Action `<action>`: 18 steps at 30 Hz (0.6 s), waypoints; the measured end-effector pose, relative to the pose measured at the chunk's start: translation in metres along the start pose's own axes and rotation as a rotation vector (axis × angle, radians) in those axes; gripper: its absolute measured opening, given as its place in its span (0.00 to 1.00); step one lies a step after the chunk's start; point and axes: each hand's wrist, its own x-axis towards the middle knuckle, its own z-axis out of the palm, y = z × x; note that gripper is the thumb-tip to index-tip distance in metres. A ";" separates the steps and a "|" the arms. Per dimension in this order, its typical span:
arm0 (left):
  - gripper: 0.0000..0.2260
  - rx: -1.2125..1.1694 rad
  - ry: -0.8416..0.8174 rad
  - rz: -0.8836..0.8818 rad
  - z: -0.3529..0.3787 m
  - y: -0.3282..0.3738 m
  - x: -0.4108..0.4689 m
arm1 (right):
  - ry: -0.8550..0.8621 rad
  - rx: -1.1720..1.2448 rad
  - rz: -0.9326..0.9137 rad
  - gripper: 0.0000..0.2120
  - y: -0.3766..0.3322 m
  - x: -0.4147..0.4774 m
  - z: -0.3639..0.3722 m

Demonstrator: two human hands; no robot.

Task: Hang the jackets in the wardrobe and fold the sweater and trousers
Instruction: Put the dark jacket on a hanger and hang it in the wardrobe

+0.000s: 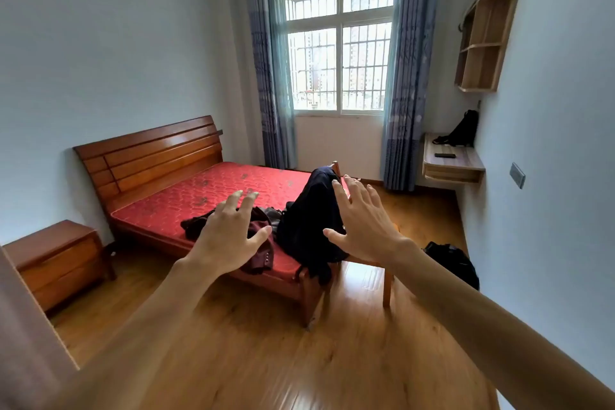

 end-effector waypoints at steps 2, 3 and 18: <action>0.35 -0.011 0.002 -0.011 0.002 -0.003 0.005 | 0.010 -0.002 0.001 0.46 0.001 0.004 0.001; 0.35 -0.011 -0.001 -0.013 0.004 -0.006 0.009 | 0.013 -0.008 0.008 0.46 0.003 0.007 0.003; 0.36 -0.021 -0.026 0.041 0.003 -0.085 0.086 | 0.032 -0.050 0.066 0.45 -0.028 0.095 0.036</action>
